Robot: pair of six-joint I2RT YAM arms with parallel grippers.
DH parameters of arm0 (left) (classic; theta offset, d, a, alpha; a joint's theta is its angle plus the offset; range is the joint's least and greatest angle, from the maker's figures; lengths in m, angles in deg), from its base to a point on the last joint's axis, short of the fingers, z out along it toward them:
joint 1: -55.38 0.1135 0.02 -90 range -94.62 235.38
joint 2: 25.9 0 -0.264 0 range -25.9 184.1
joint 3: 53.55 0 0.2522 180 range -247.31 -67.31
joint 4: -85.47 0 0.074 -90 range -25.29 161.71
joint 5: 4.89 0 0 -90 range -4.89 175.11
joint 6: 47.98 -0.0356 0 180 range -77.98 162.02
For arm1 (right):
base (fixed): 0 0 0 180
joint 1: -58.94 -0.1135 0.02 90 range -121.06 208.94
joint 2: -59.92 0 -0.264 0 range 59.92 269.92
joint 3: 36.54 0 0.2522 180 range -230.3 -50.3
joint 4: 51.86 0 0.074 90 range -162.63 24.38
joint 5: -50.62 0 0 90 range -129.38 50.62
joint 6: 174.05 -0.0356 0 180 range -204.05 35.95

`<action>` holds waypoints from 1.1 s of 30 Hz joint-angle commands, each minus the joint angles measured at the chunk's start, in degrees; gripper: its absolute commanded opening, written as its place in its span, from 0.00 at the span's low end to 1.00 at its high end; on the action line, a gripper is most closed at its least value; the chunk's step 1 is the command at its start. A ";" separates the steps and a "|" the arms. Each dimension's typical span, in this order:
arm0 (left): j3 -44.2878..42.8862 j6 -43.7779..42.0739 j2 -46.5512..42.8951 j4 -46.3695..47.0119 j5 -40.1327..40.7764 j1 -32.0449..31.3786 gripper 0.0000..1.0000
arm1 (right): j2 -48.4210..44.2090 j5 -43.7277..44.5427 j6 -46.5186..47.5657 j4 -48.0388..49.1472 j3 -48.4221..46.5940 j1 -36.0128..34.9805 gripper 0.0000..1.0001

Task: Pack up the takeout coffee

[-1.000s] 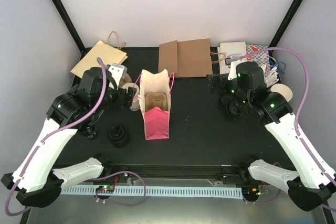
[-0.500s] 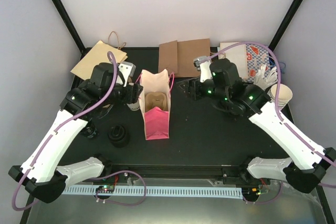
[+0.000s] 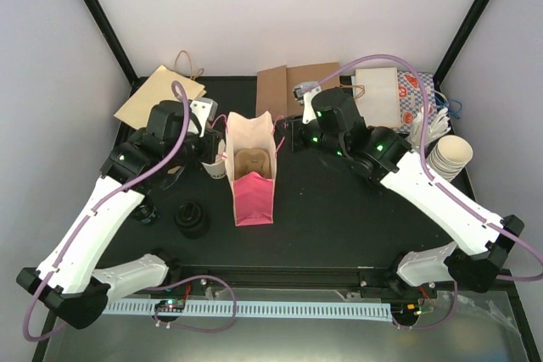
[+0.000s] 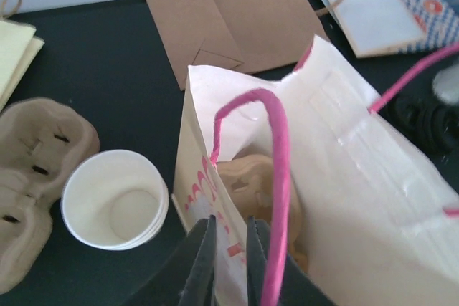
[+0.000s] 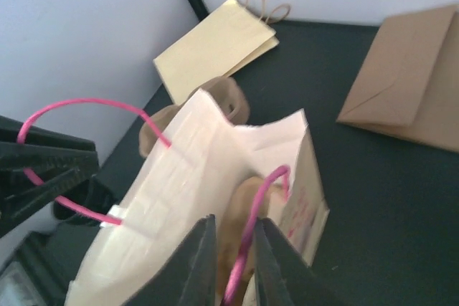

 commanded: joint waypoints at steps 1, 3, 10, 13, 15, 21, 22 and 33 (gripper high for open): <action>-1.95 0.35 2.33 3.36 -0.28 1.39 0.04 | -1.18 8.71 0.95 -1.29 -4.60 -0.29 0.10; -3.79 -0.10 3.65 4.28 -0.60 1.77 0.02 | -1.16 9.77 1.35 -3.68 -6.35 -0.31 0.01; -12.01 -4.18 10.65 4.52 -5.26 2.08 0.01 | -7.88 7.01 -1.09 -4.30 1.49 -0.29 0.01; -13.59 -4.90 12.14 4.13 -7.51 2.12 0.02 | -11.10 6.82 -2.67 -3.97 6.04 -0.25 0.03; -13.32 -4.49 13.79 4.02 -9.26 2.08 0.20 | -12.78 7.22 -3.38 -3.43 8.64 -0.23 0.04; -9.21 -1.90 11.02 5.55 -14.18 1.99 0.73 | -13.92 7.25 -3.59 -3.07 10.31 -0.31 0.05; -8.72 -1.76 10.74 5.43 -15.04 1.91 0.75 | -13.87 7.23 -3.45 -3.09 10.16 -0.31 0.06; -7.63 -3.68 14.26 2.26 -12.32 -0.61 0.74 | -13.71 7.31 -2.85 -2.80 9.54 -0.31 0.06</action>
